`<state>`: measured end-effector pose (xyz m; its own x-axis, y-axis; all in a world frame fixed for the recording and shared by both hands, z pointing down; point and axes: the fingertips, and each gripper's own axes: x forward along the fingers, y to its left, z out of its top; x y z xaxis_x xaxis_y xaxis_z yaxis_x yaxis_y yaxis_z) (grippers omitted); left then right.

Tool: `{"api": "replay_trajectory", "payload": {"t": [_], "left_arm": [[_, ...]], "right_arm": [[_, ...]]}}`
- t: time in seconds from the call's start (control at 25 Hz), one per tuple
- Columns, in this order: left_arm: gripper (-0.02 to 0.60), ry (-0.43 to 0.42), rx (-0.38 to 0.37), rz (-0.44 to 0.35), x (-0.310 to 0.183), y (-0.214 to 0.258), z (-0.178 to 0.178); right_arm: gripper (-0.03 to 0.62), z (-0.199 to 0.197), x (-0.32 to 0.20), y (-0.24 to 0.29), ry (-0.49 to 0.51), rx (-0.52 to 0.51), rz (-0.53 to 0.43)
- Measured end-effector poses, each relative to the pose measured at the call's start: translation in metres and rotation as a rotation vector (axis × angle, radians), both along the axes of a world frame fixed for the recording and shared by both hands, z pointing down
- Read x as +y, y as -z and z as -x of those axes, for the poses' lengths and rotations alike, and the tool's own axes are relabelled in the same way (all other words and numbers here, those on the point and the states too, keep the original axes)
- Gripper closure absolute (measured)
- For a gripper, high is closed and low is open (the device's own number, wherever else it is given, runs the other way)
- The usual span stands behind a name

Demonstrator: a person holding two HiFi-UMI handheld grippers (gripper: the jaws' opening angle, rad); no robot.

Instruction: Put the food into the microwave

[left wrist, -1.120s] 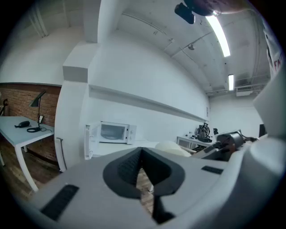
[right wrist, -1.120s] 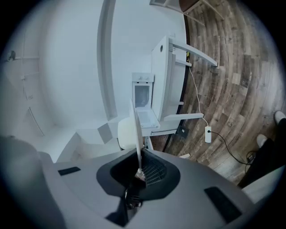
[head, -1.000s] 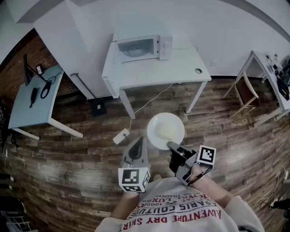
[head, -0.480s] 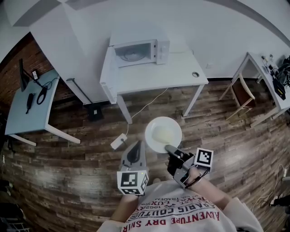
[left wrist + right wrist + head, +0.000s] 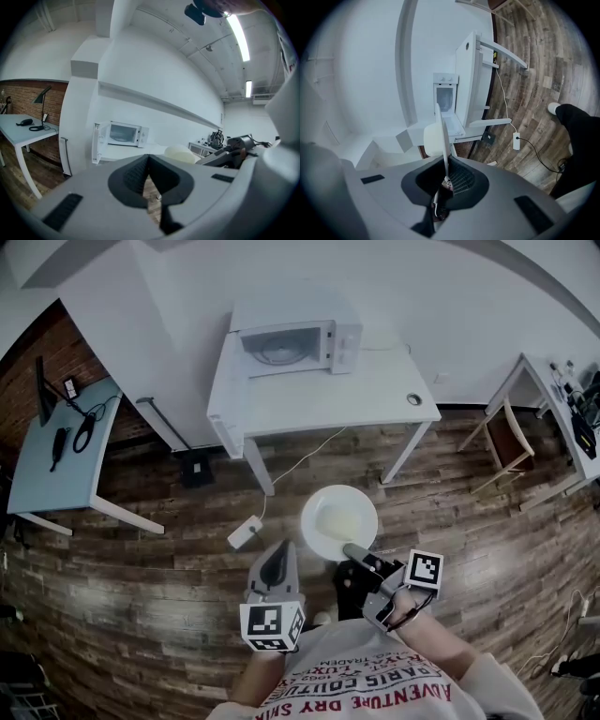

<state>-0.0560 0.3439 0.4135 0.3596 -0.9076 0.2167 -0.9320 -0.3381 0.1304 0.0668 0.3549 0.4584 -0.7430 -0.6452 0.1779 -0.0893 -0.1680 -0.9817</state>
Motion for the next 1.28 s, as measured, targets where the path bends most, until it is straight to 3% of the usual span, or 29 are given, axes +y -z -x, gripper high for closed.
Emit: {"api": "replay_trajectory", "payload": {"t": [0.36,0.8,1.04,1.28], "left_arm": [[0.578,0.089,-0.027,0.014,-0.089,-0.007,-0.007],[0.578,0.148,-0.009,-0.002,-0.245,0.008,-0.06],[0.578,0.152,-0.011,0.03,-0.297,-0.001,-0.072],[0.578,0.14,-0.013,0.048,-0.358,-0.006,-0.058]], "right_arm": [[0.572,-0.005,-0.096,-0.012,0.082,-0.034,0.023],[0.572,-0.053,-0.26,0.008,0.177,-0.01,-0.015],[0.572,-0.067,-0.322,0.002,0.172,-0.012,-0.003],[0.572,-0.057,-0.379,-0.008,0.149,-0.007,0.025]]}}
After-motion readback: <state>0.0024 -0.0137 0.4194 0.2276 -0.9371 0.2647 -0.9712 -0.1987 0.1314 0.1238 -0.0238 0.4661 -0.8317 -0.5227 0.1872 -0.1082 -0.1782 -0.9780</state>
